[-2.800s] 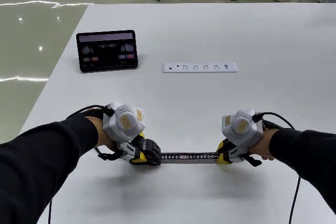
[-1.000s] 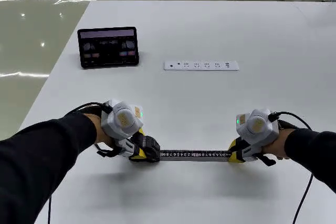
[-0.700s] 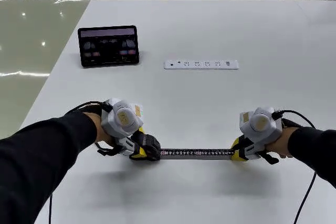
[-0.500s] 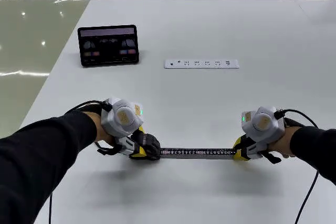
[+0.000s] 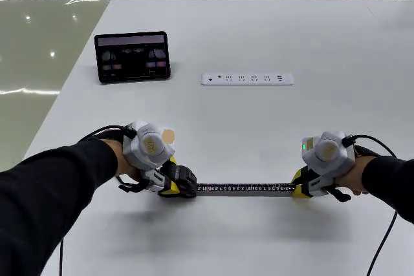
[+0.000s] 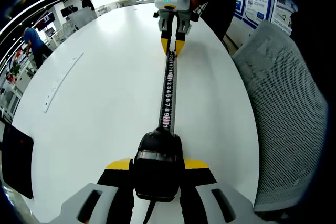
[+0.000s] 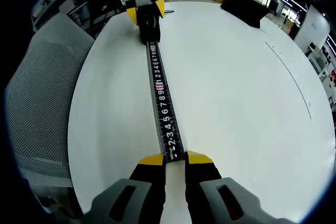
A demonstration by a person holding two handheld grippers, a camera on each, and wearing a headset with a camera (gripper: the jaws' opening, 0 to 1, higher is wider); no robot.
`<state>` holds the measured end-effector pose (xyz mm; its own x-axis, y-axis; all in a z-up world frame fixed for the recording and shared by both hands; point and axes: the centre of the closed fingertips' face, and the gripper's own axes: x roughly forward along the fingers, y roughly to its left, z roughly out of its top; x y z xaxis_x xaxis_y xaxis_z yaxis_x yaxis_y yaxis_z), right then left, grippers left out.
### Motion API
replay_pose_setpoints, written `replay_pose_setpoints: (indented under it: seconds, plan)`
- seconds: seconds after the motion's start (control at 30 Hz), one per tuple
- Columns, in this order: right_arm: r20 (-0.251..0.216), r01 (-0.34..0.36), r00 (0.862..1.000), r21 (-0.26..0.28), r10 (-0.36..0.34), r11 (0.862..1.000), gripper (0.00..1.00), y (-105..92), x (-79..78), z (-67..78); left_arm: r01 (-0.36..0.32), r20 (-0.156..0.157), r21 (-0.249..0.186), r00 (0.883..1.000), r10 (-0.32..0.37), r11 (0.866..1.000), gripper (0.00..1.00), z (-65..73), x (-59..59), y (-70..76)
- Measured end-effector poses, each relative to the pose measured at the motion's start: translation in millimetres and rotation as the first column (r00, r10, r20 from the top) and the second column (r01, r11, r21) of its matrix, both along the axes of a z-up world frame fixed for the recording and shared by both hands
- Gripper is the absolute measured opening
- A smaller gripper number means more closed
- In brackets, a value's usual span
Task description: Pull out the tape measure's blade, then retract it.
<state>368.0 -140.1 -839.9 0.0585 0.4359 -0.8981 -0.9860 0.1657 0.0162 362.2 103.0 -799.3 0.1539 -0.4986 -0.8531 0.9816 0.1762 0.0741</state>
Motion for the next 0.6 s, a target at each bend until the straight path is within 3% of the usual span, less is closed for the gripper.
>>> replay_pose_setpoints:
  seconds: [0.6]
  plan:
    - [-0.004, 0.010, 1.000, -0.005, -0.010, 1.000, 0.08, -7.8, 0.2, 1.1, -0.003, 0.001, -0.005, 1.000, 0.003, 1.000, 0.30, 0.6, 0.4, 0.2]
